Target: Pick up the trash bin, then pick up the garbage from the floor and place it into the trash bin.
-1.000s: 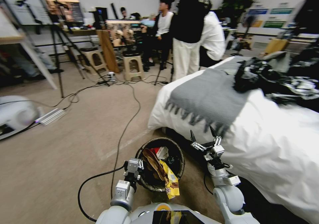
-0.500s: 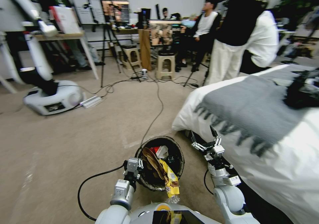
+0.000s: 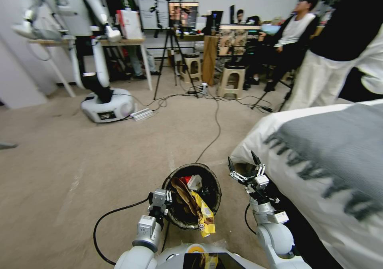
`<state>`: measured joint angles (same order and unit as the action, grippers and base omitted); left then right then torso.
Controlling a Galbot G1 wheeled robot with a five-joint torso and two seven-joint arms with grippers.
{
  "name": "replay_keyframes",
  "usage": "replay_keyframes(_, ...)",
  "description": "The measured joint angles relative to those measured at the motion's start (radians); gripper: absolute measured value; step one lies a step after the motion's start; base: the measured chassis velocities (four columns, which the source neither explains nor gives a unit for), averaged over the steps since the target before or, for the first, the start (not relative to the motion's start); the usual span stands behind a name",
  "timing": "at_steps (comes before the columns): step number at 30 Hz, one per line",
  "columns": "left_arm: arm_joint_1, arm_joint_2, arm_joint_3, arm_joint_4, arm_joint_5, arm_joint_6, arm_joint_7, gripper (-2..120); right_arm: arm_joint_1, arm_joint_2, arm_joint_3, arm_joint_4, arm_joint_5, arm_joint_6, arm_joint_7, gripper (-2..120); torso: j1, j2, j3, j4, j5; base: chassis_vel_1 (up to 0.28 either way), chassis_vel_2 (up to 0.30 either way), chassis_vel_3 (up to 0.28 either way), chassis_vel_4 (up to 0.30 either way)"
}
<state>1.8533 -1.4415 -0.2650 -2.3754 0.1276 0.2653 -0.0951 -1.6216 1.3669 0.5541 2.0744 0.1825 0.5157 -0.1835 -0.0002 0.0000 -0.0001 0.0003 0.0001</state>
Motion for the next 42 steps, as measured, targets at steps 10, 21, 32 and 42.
replay_keyframes(10, 0.0, 0.0, 0.002, -0.004, -0.003, -0.001, 0.0, 0, 0.0, 0.0, 0.001, 0.0, -0.001, 0.002, -0.001, 100, 0.0, 0.0, 0.0, -0.0005, -0.0001, 0.012, 0.016, 0.014, 0.009)
replay_keyframes(21, -0.004, 0.0, -0.003, 0.004, -0.007, -0.015, 0.0, 0, 0.0, 0.005, -0.003, -0.005, -0.006, 0.004, -0.001, 100, 0.0, 0.0, 0.0, -0.0004, -0.0001, 0.0, 0.0, 0.0, 0.0)
replay_keyframes(32, -0.009, 0.0, -0.008, 0.003, -0.017, -0.017, -0.002, 0, 0.002, 0.009, -0.001, -0.007, -0.007, 0.006, -0.001, 100, 0.0, 0.0, 0.0, -0.0003, -0.0002, 0.0, 0.0, 0.0, 0.0)
replay_keyframes(42, -0.057, -0.003, -0.079, -0.013, -0.096, 0.028, -0.037, 0, 0.003, 0.012, -0.001, -0.013, -0.009, 0.009, -0.002, 100, 0.0, 0.0, 0.0, -0.0004, -0.0002, 0.0, 0.0, 0.0, 0.0)
